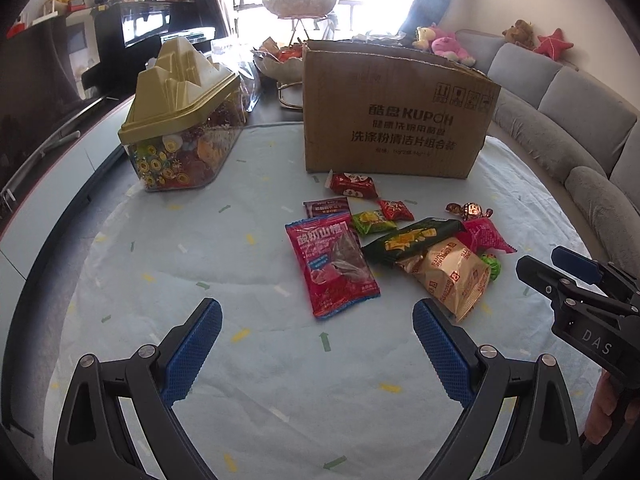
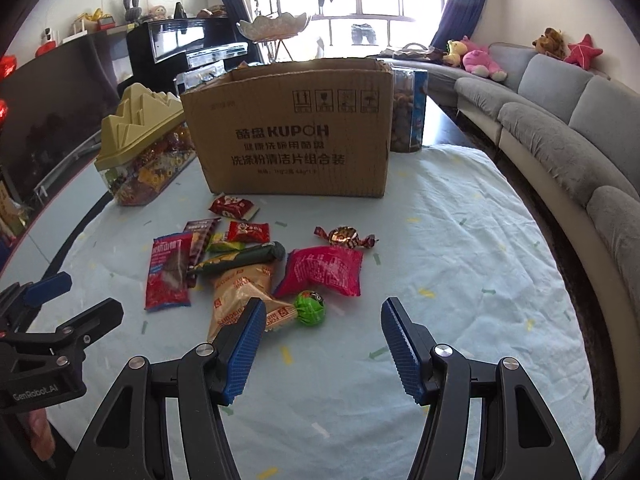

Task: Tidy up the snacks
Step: 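Grasp the red yogurt hawthorn packet with the left tool while the right tool grasps a green round candy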

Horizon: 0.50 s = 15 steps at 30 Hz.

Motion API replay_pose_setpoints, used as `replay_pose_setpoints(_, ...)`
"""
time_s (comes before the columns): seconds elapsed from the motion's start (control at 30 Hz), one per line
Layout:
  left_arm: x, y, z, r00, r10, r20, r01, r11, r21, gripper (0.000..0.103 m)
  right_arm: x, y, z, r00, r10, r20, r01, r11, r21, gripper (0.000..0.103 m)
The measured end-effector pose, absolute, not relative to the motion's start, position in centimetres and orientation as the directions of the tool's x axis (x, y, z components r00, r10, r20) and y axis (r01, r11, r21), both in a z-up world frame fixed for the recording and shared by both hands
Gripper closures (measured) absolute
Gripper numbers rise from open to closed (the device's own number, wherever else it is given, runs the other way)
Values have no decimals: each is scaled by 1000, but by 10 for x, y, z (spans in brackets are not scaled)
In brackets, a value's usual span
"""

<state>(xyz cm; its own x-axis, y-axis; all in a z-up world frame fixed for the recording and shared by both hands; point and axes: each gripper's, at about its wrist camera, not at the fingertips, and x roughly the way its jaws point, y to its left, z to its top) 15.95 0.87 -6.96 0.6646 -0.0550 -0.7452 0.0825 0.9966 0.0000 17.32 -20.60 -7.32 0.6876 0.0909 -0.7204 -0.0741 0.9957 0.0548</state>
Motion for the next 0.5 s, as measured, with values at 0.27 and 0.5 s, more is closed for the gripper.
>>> replay_pose_setpoints(0.27, 184, 7, -76, 697, -12, -717, 62, 997, 44, 6, 191, -209, -90, 662, 97, -743, -44, 995, 91, 43)
replay_pose_setpoints(0.5, 208, 1, -90, 679, -4, -734, 61, 997, 52, 13, 202, -209, -102, 633, 109, -767, -38, 993, 110, 48)
